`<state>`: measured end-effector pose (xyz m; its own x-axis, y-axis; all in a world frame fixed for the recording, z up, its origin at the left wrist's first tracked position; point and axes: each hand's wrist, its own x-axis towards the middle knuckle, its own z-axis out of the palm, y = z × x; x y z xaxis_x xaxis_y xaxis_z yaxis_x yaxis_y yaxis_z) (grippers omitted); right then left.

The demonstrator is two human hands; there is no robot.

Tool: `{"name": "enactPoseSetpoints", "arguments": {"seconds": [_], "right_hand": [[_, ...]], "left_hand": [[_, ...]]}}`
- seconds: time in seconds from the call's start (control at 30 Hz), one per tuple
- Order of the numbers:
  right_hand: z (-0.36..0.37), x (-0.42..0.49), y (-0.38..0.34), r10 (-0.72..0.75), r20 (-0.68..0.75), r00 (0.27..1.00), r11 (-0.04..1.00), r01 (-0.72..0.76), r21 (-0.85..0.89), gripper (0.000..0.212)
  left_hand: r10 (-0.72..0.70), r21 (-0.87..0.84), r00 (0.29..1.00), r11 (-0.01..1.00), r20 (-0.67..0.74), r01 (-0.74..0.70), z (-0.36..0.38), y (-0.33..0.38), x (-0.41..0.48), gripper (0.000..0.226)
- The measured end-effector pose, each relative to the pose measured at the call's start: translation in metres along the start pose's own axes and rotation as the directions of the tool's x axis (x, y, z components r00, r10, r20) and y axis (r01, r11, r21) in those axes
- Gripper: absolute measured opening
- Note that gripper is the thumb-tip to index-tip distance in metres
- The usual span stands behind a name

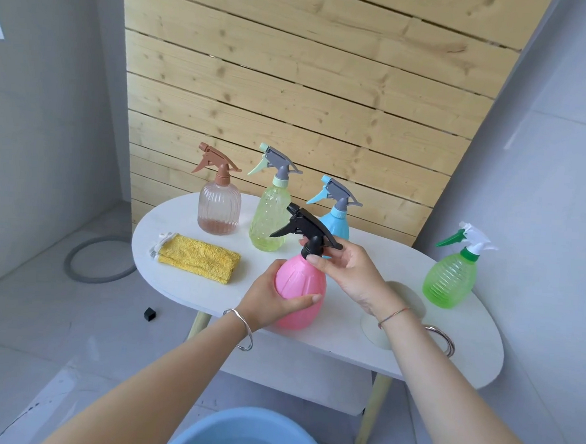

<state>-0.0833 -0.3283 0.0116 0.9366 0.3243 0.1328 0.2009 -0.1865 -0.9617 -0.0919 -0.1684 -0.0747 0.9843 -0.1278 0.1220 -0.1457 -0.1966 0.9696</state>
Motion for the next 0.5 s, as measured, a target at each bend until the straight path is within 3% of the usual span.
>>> {"name": "enactPoseSetpoints", "arguments": {"seconds": [0.13,0.27,0.37,0.5], "right_hand": [[0.006,0.002,0.002,-0.081,-0.140,0.987,0.982,0.054,-0.184,0.025],[0.030,-0.001,0.007,-0.134,-0.412,0.901,0.967,0.027,-0.254,0.034],[0.037,-0.007,0.006,-0.172,-0.448,0.877,0.952,0.031,-0.304,0.036],[0.027,-0.022,0.003,-0.285,-0.482,0.829,0.901,0.060,-0.429,0.059]], "left_hand": [[0.008,-0.010,1.000,1.000,-0.017,-0.008,0.002,-0.001,-0.001,0.087],[0.017,-0.005,1.000,1.000,-0.017,-0.017,0.003,-0.001,-0.001,0.087],[0.017,-0.008,1.000,1.000,-0.012,-0.017,0.003,-0.002,-0.001,0.087],[0.004,-0.009,1.000,1.000,-0.021,-0.004,0.003,0.000,-0.002,0.087]]}}
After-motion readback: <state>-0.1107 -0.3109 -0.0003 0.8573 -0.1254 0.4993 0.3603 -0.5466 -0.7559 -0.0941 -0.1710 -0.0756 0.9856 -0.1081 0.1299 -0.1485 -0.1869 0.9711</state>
